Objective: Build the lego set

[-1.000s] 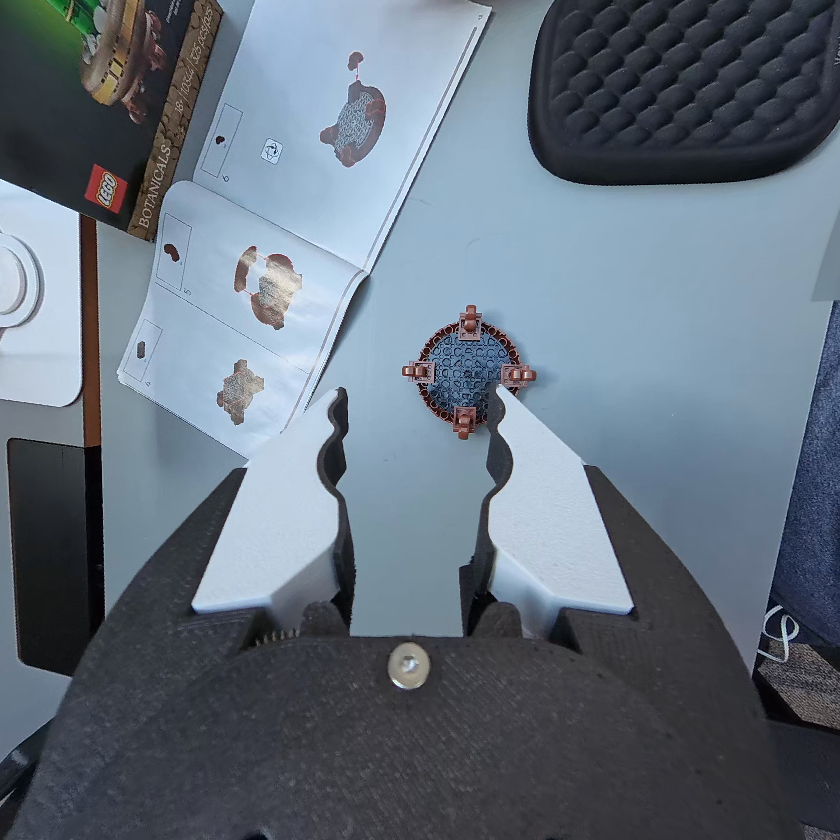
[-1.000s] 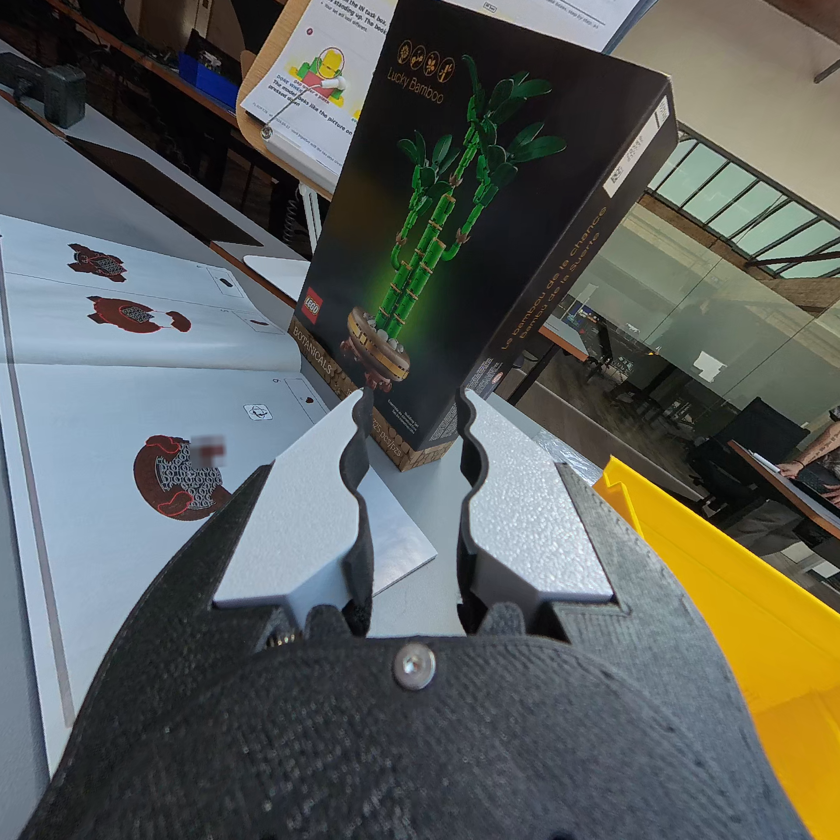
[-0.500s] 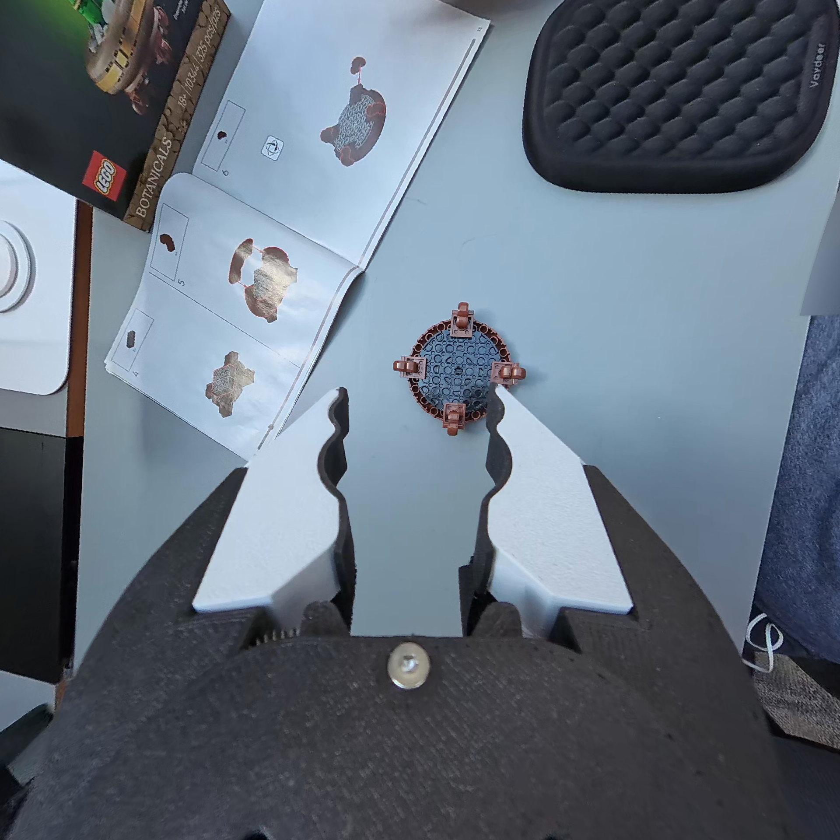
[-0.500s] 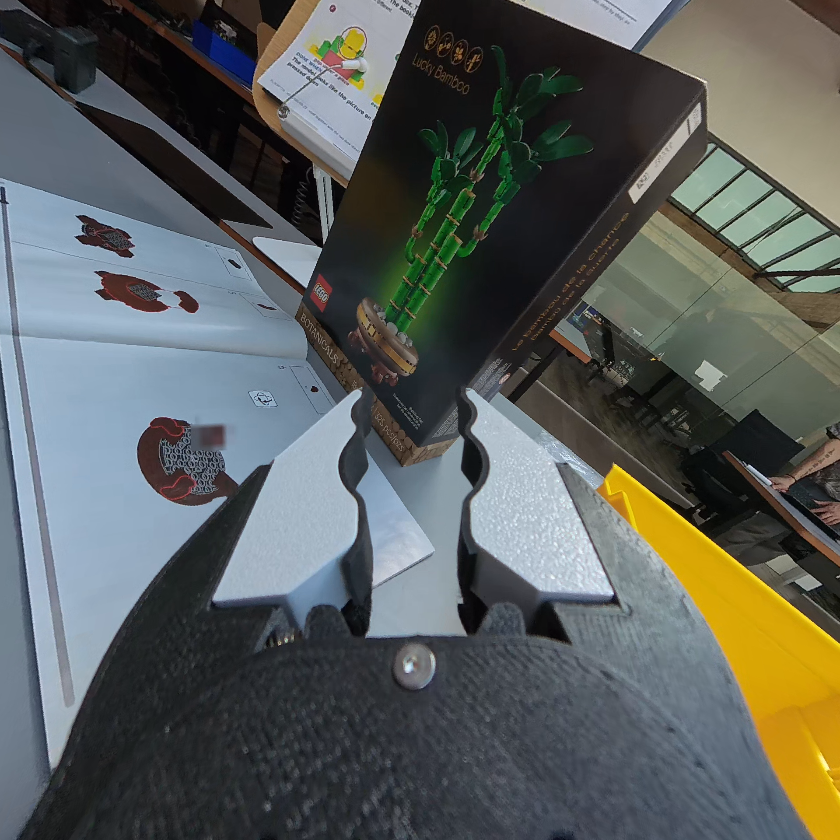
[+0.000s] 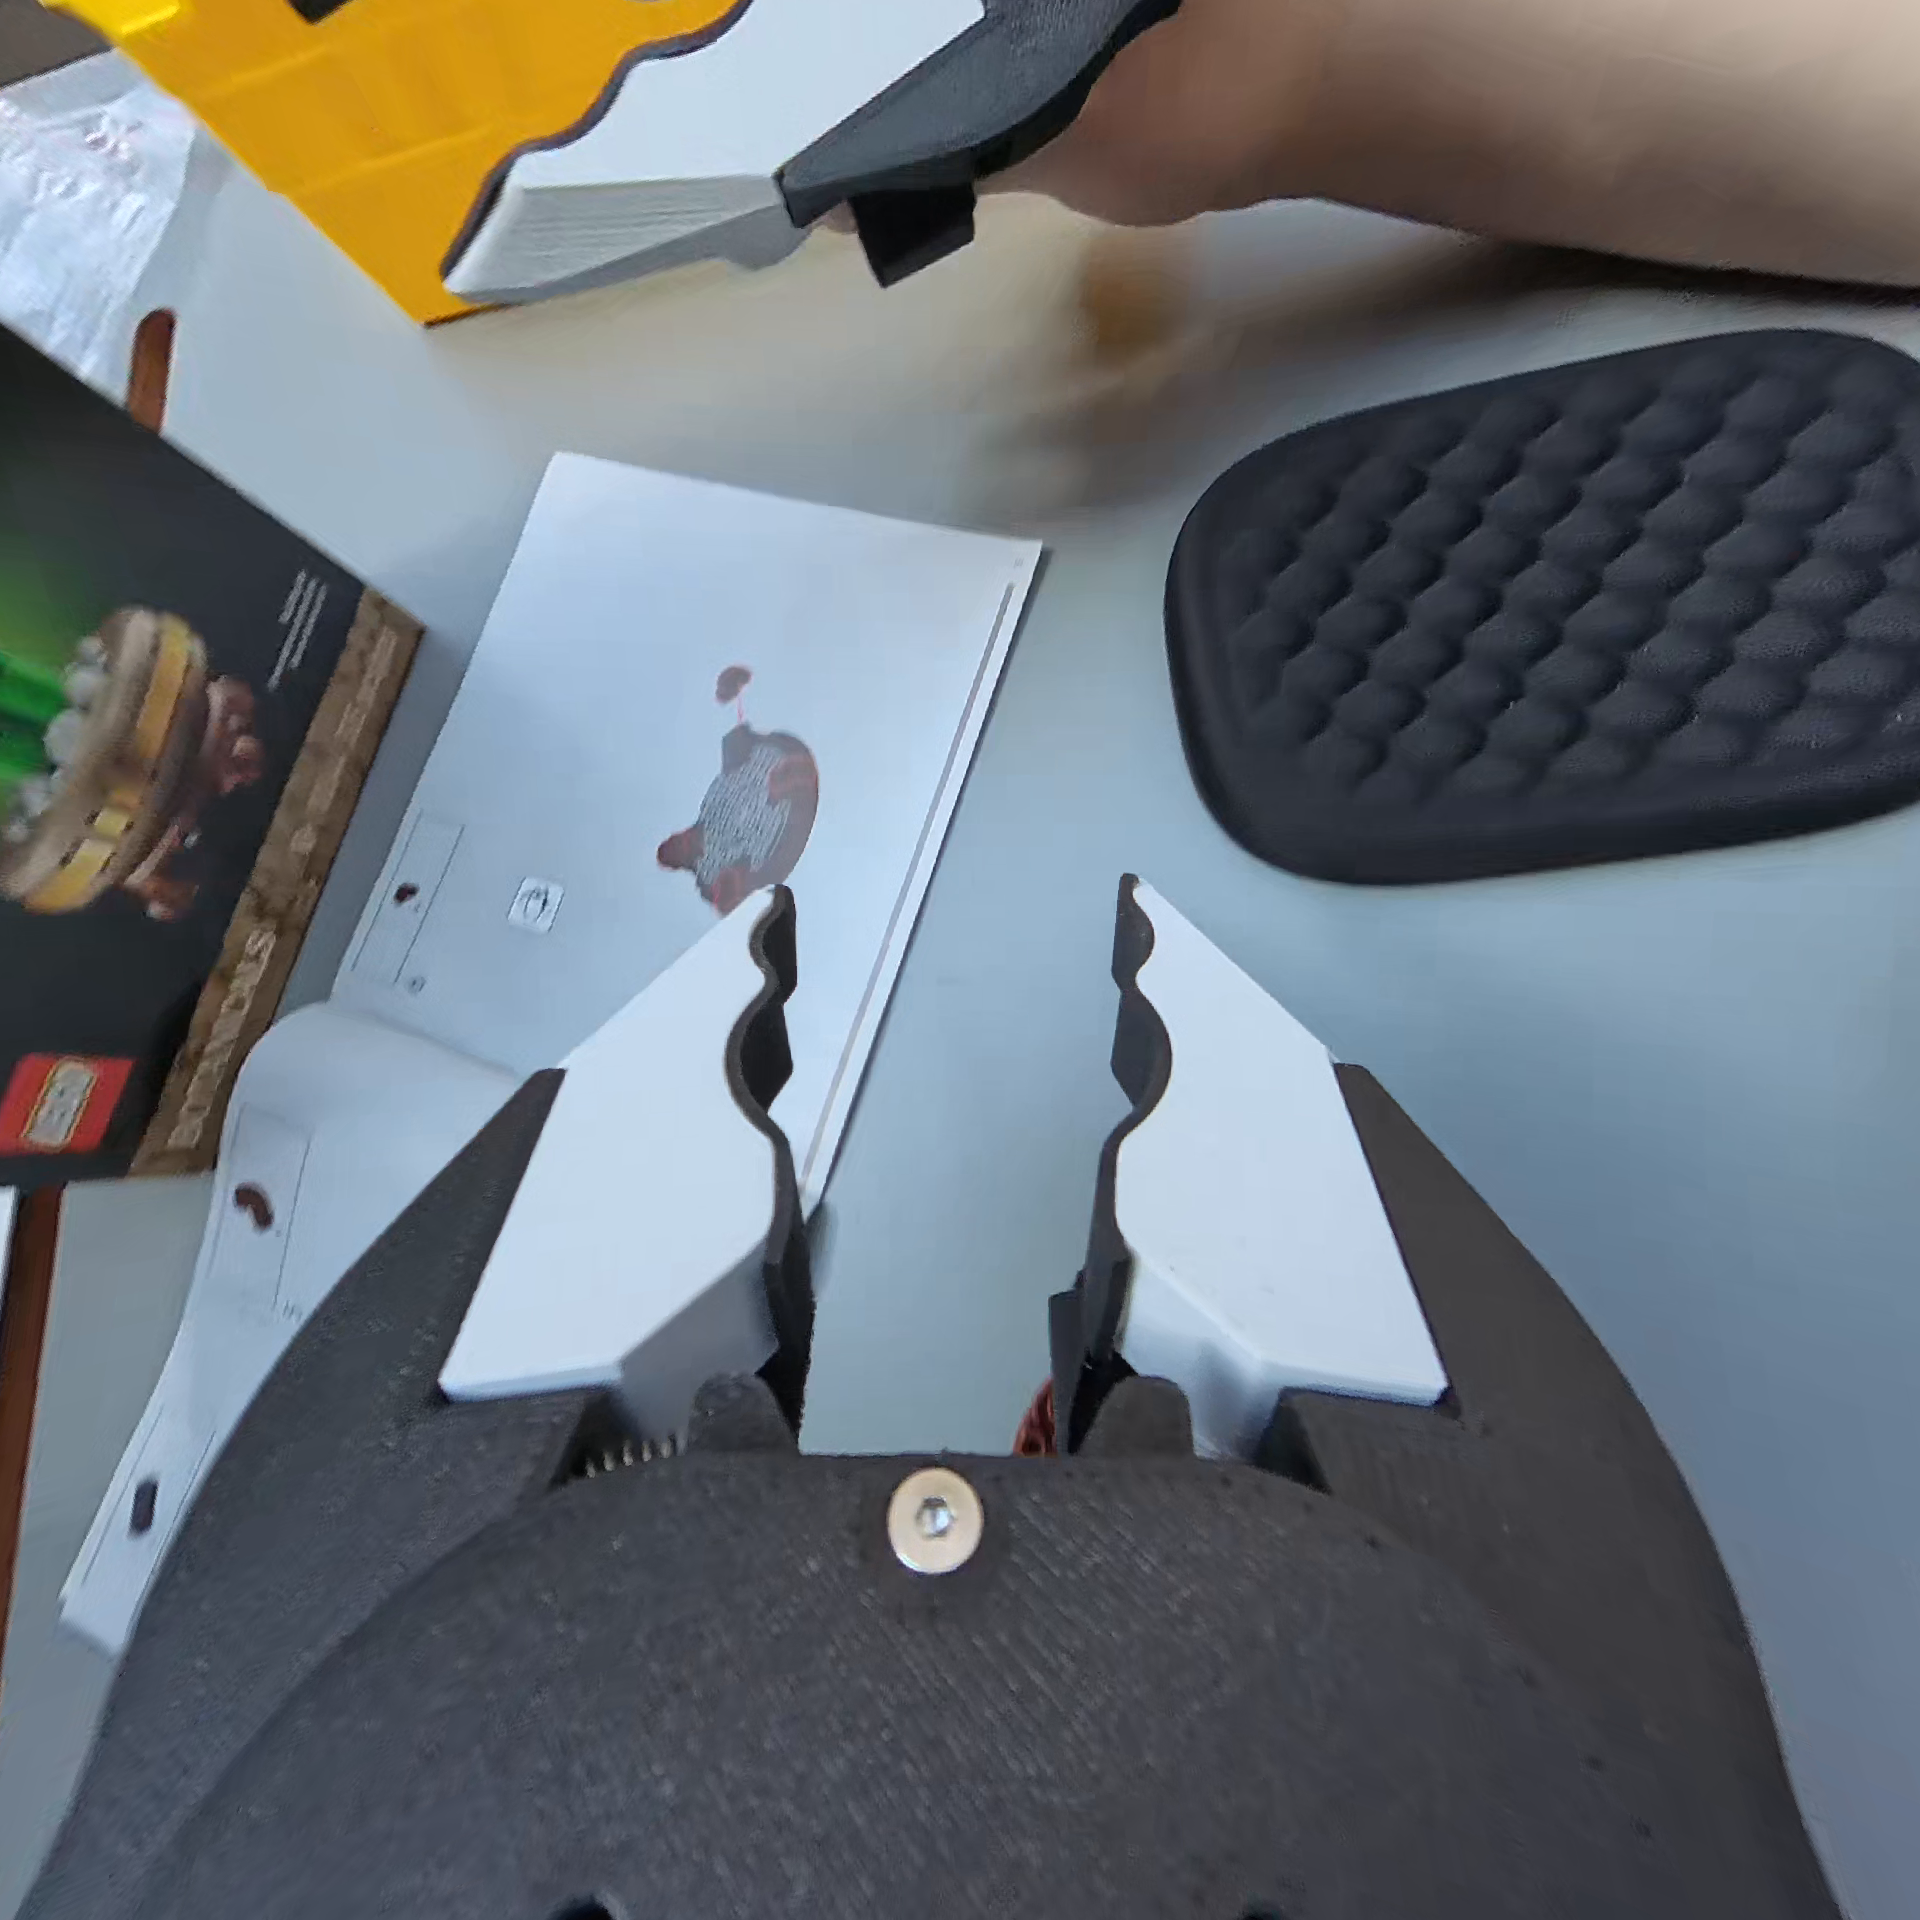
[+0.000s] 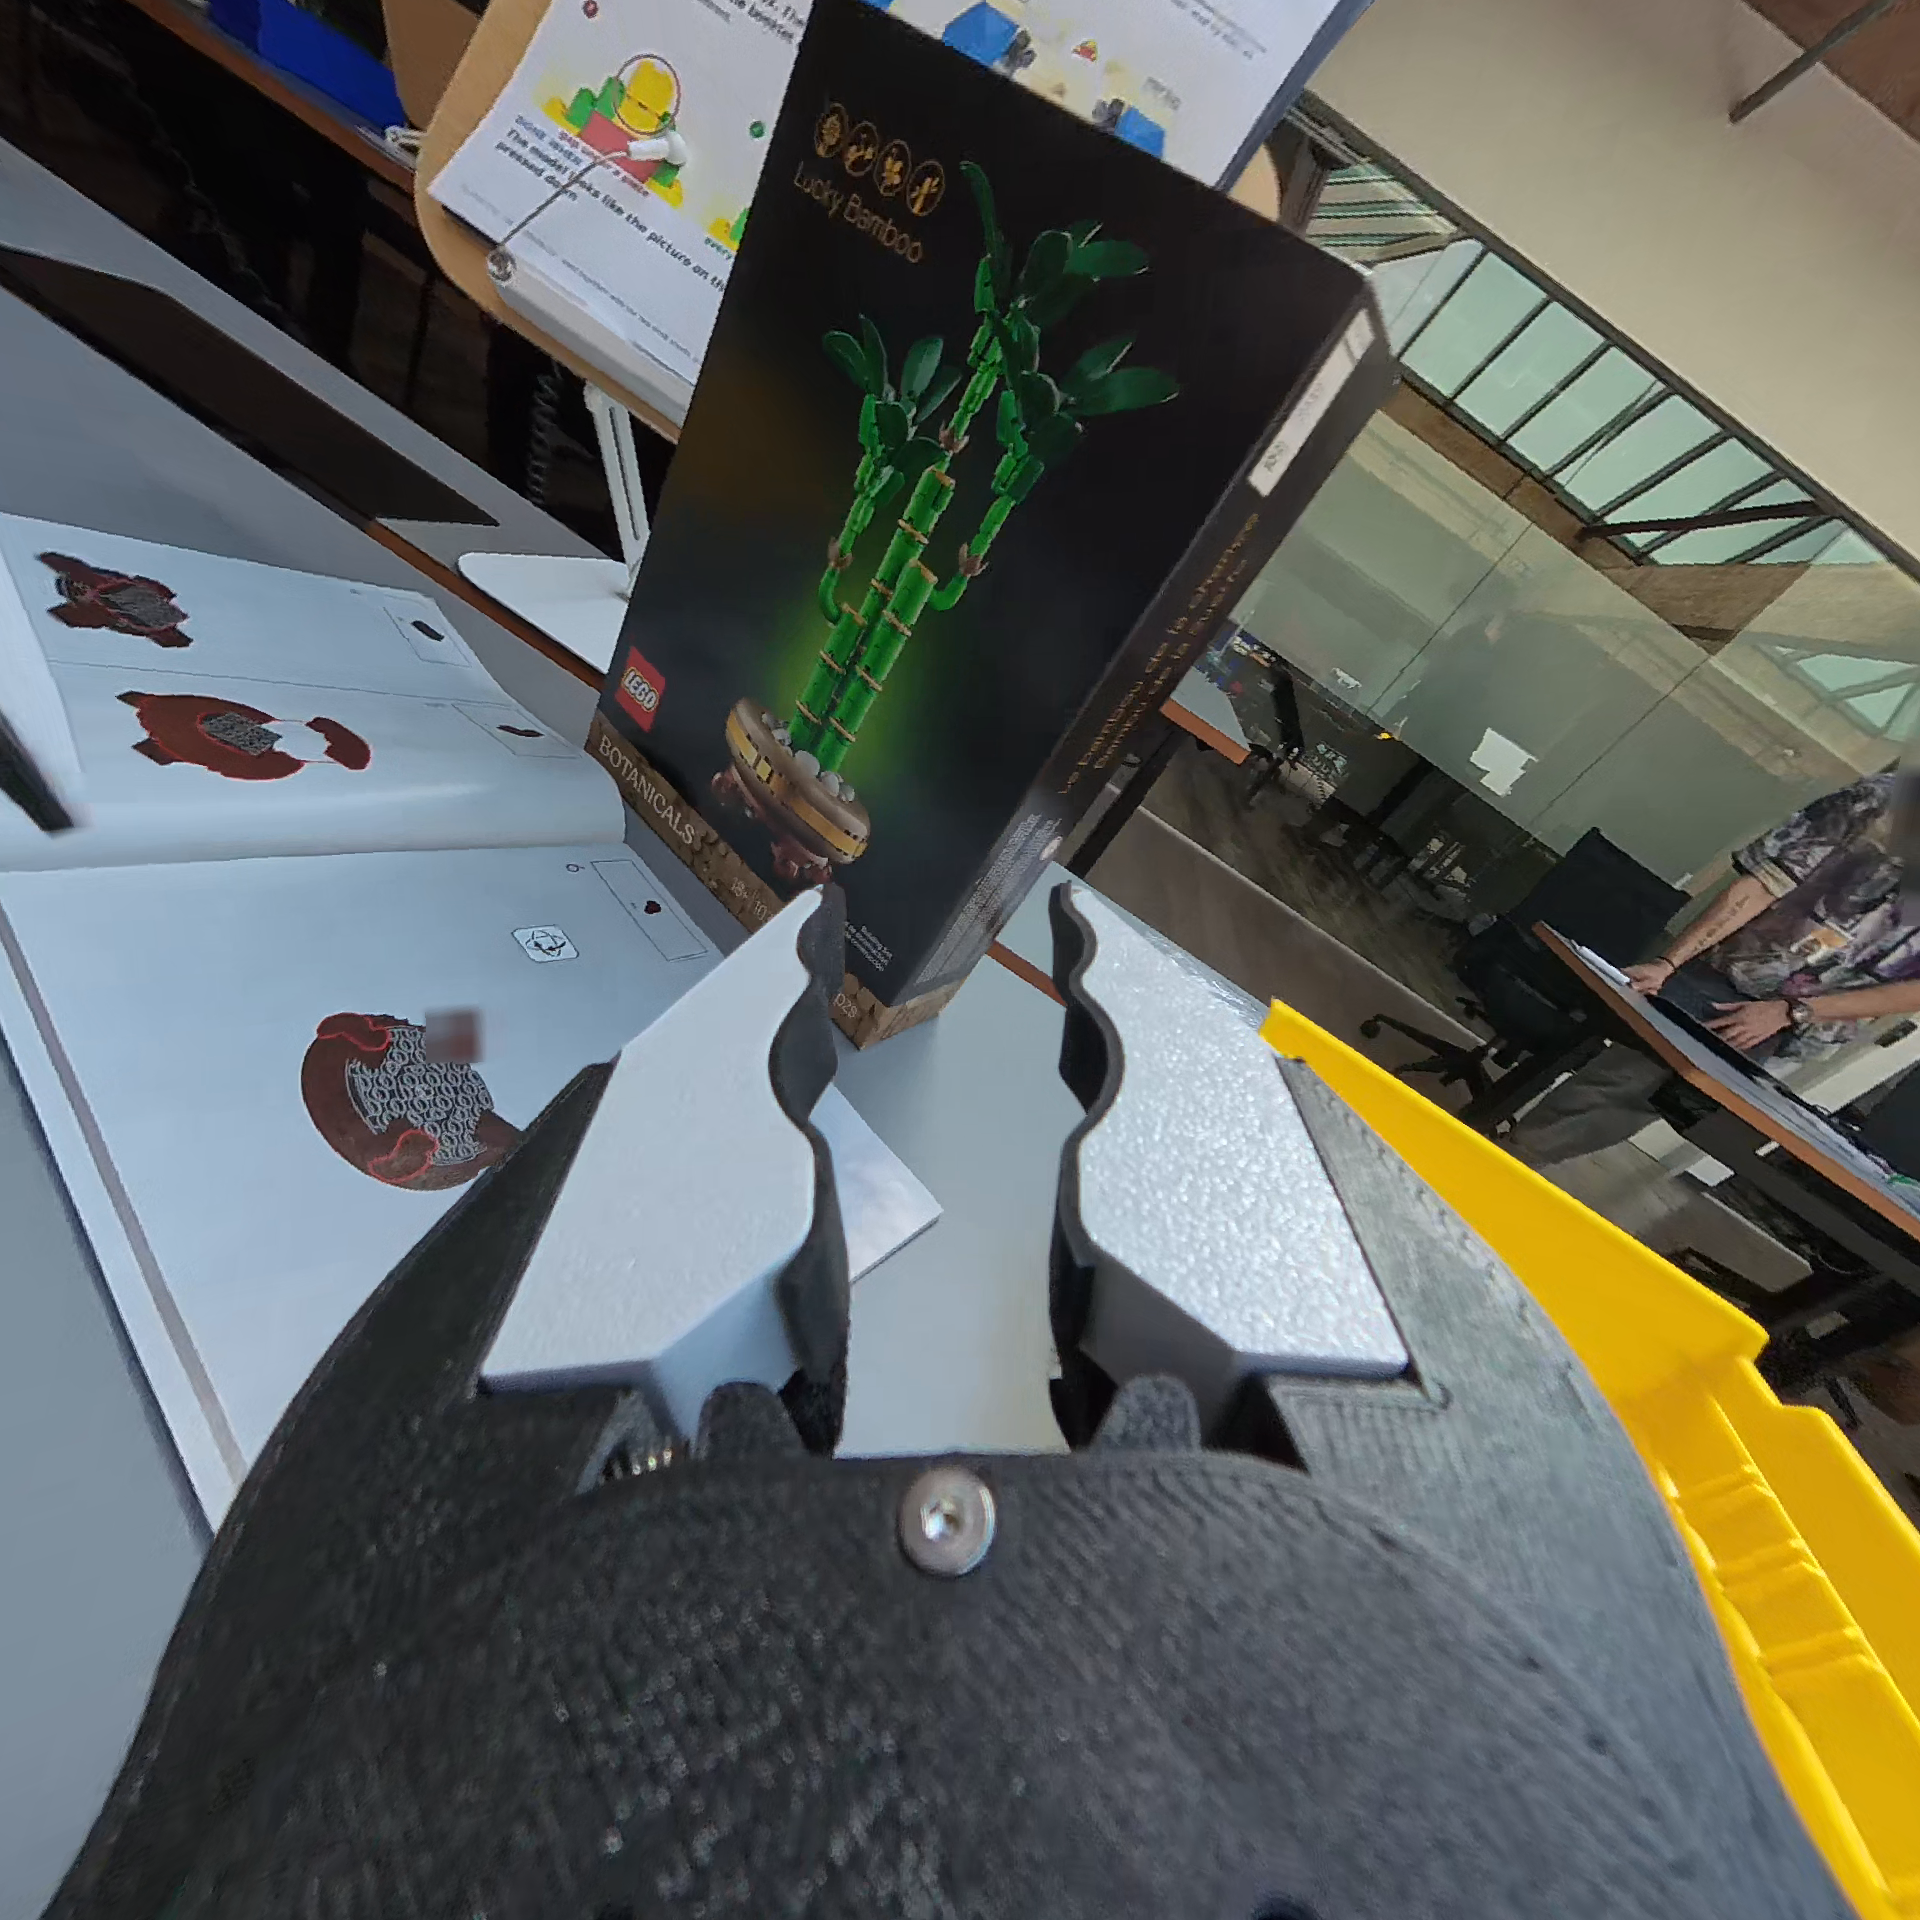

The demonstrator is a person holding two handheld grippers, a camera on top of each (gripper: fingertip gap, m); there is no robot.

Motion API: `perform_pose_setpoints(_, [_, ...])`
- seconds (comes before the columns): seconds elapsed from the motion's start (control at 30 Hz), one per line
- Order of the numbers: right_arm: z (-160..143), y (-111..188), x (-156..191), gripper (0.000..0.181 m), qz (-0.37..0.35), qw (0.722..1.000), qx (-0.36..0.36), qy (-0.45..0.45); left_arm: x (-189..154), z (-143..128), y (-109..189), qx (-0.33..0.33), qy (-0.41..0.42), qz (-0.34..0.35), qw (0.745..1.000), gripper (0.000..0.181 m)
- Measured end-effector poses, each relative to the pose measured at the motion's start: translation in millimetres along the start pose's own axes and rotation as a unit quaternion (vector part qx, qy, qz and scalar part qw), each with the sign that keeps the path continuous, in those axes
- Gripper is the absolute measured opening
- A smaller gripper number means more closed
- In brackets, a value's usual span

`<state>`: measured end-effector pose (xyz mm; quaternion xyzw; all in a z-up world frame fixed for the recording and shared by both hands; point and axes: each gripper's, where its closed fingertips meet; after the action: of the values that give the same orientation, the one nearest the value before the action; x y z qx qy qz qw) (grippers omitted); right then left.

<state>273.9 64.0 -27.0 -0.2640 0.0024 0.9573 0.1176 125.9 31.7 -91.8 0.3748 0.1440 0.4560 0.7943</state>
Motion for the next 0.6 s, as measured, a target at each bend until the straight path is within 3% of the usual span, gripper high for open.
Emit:
perform_pose_setpoints(0.13, [14.7,31.8,-23.3,0.039,-0.059,0.997,-0.029,-0.035,5.8,17.0,-50.3,0.011,-0.044,-0.033,0.998,0.053])
perform_pose_setpoints(0.27, [9.5,49.0,-28.6,0.039,-0.076,0.997,-0.023,-0.016,10.4,19.0,-83.7,0.037,-0.069,-0.079,0.994,0.054])
perform_pose_setpoints(0.47, [10.4,49.9,-23.8,0.038,-0.054,0.998,-0.027,-0.019,11.8,26.6,-102.7,0.039,-0.047,-0.106,0.993,0.049])
perform_pose_setpoints(0.6, [17.9,52.5,-22.2,0.038,-0.052,0.998,-0.038,-0.010,13.2,15.7,-107.1,0.057,-0.047,-0.105,0.992,0.049])
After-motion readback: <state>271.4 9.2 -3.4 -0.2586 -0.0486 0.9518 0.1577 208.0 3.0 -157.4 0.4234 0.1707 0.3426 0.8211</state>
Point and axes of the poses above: each gripper's, where its closed fingertips meet, y back along the fingers, z out of its top, x = y × z across the jaws, and after that the axes turned 6 degrees about -z, right-handed
